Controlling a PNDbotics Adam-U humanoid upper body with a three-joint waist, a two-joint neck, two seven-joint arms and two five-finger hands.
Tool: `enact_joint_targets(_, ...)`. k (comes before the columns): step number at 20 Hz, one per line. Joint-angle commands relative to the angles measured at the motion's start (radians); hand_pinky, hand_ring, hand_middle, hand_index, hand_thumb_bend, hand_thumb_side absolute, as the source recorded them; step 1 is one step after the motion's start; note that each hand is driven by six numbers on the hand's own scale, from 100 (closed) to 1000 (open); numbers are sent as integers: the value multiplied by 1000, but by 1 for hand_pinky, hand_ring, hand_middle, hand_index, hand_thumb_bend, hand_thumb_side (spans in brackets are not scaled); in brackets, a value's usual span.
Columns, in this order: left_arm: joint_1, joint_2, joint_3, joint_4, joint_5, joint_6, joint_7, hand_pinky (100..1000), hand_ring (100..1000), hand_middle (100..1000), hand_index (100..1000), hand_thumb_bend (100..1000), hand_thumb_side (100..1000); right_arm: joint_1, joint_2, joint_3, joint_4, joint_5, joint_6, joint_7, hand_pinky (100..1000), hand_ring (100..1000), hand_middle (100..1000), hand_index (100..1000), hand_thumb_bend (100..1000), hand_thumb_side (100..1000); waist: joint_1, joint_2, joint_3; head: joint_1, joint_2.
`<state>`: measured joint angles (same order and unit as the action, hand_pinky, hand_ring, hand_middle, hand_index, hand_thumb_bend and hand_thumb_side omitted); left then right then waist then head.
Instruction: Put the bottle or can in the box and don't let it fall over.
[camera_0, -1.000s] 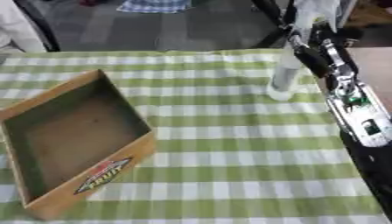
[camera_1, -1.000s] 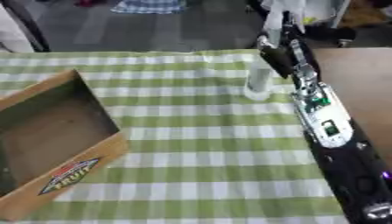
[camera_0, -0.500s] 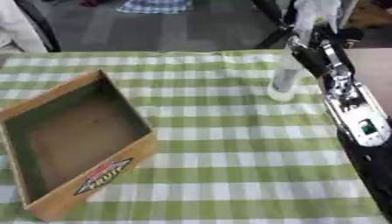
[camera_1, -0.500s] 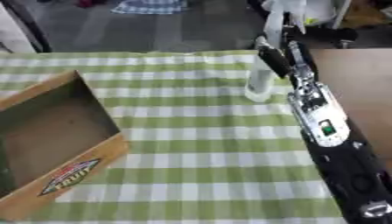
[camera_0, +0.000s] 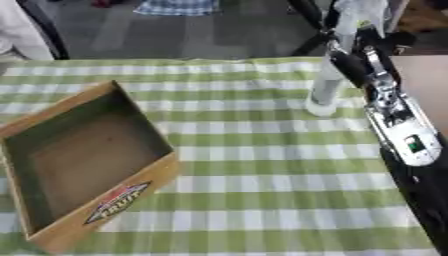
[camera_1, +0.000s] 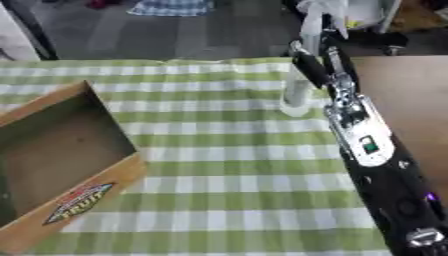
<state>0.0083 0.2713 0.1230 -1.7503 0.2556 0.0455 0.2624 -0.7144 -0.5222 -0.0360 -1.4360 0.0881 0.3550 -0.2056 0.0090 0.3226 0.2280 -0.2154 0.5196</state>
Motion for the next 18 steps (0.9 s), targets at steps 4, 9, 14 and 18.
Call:
enact_joint_targets(4,-1,8,0,-7,-3,1,-8,1000,591,692,703,220,730,-27,-13,-1,-4,2,1,-4,993,989,1000,952,100,707,0,-12,2,-8,-17)
enact_joint_targets(9,-2,8,1,-7,-3,1,-9,1000,591,692,703,217,733,-21,-21,-2,-9,-4,3,-6,989,989,1000,953,100,702,0,-11,2,-10,-17)
enact_joint_targets(14,-2,8,0,-7,-4,2,-11,1000,592,693,703,215,733,-24,-25,-3,-6,-3,12,-10,984,989,1000,957,100,702,-1,-9,3,-10,-19)
enact_joint_targets(18,-2,7,-1,-7,-4,2,-11,1000,592,693,703,213,735,-29,-25,-3,0,0,22,-12,983,989,1000,956,100,701,-2,-6,5,-11,-19)
